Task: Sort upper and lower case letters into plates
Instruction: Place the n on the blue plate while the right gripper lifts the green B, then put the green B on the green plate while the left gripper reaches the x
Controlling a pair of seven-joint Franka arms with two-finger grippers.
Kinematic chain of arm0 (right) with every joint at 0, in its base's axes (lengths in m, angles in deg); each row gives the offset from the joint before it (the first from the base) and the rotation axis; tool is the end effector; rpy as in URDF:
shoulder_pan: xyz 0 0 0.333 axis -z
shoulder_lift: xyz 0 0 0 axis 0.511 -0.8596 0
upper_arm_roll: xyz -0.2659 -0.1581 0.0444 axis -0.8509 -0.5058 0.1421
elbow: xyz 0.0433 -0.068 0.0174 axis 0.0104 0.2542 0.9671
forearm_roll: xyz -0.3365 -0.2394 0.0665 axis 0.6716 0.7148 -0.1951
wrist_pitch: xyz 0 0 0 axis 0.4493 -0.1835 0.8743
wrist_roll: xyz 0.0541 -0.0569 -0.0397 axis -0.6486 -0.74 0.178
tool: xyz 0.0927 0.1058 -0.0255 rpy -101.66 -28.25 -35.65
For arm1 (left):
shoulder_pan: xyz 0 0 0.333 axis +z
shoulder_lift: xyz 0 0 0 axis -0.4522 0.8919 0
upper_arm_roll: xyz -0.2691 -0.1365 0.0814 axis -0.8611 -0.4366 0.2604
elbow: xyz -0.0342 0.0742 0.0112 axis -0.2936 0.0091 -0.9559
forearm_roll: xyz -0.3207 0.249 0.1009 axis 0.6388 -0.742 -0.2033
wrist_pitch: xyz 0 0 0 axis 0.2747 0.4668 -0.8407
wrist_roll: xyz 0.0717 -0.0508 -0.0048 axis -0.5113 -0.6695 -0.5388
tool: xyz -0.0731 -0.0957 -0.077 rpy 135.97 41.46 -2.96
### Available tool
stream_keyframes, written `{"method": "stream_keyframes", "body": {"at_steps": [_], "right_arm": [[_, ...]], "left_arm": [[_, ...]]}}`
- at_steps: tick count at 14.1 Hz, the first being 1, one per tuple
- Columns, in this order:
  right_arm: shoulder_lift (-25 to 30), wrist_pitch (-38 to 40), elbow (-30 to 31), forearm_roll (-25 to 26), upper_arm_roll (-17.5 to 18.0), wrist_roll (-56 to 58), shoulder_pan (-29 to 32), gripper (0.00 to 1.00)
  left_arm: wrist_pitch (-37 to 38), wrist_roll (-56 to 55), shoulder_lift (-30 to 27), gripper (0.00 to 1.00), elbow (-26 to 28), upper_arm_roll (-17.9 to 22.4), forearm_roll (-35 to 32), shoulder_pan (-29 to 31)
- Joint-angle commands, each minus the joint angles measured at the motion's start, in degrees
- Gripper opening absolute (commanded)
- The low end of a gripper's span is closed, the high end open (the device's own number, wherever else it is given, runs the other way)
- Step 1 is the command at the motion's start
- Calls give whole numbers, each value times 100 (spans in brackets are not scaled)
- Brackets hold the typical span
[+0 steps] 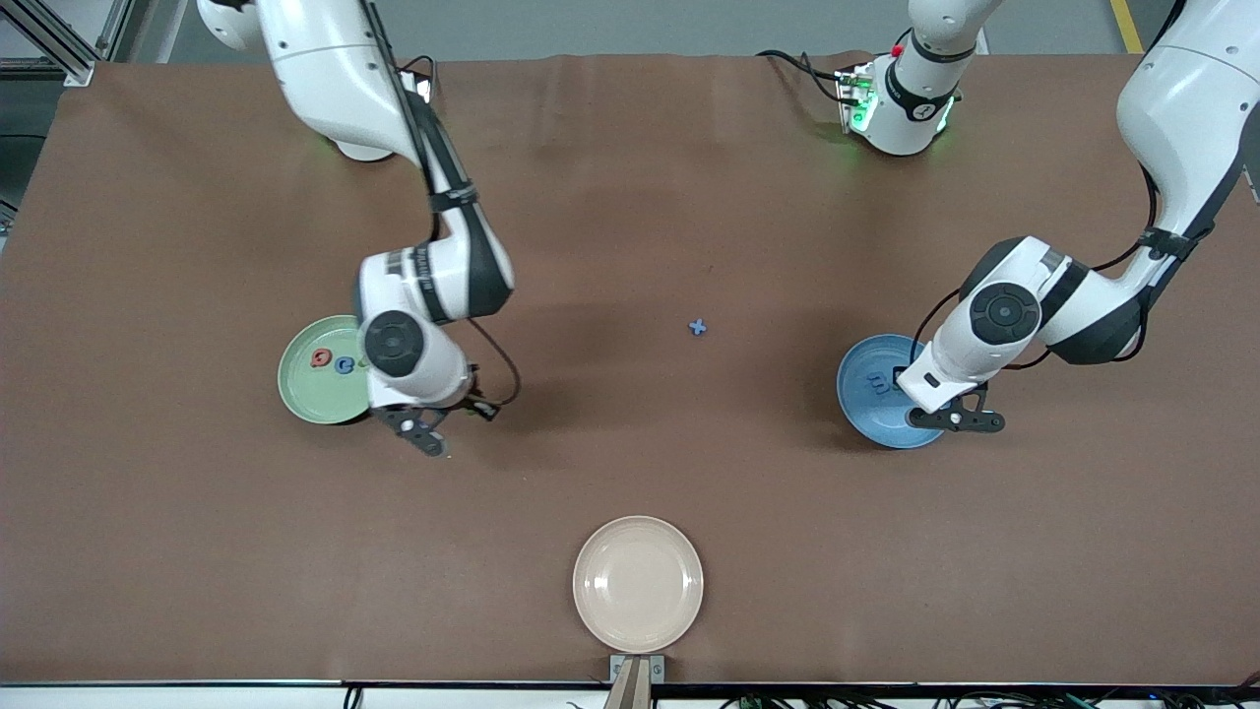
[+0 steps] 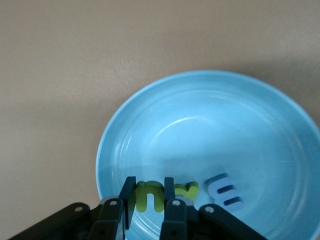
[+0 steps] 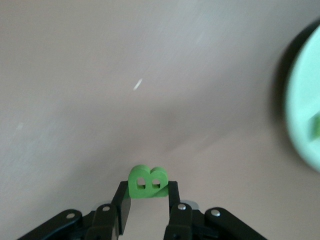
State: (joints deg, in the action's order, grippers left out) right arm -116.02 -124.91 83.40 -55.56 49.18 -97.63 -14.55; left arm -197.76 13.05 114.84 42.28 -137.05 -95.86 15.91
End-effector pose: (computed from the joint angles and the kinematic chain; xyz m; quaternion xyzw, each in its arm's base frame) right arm 0.6270 0.2297 0.2043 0.9582 -0.2812 -0.0434 0.0282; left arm 0.5844 -0.0938 0.1595 -0.9938 0.0715 0.0232 0.0822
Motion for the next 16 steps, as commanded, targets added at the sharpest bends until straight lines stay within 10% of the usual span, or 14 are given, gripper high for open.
{"method": "stream_keyframes", "body": {"at_steps": [1,5,12,13,15,16], "right_arm": [[632,-138,936,-21,-495,1278,89,0],[862,-794,1823,-30,-1120,2748,212,0],[774,-1808,2599,-187,-1086,3498,643,1],[765,-1808,2599,-310,-1077,3506,643,1],[721,-1808,2599,-390,-999,3506,643,2],[712,-1808,2599,-399,-964,3506,652,2]], "left_arm": [[-71,22,172,8,47,92,-241,-17],[-71,31,234,11,82,197,-277,-43],[-71,40,234,20,65,241,-268,-52],[-71,31,208,34,38,241,-268,-52],[-36,-4,138,94,-6,189,-260,-43],[-19,-39,94,100,-6,84,-225,-34]]}}
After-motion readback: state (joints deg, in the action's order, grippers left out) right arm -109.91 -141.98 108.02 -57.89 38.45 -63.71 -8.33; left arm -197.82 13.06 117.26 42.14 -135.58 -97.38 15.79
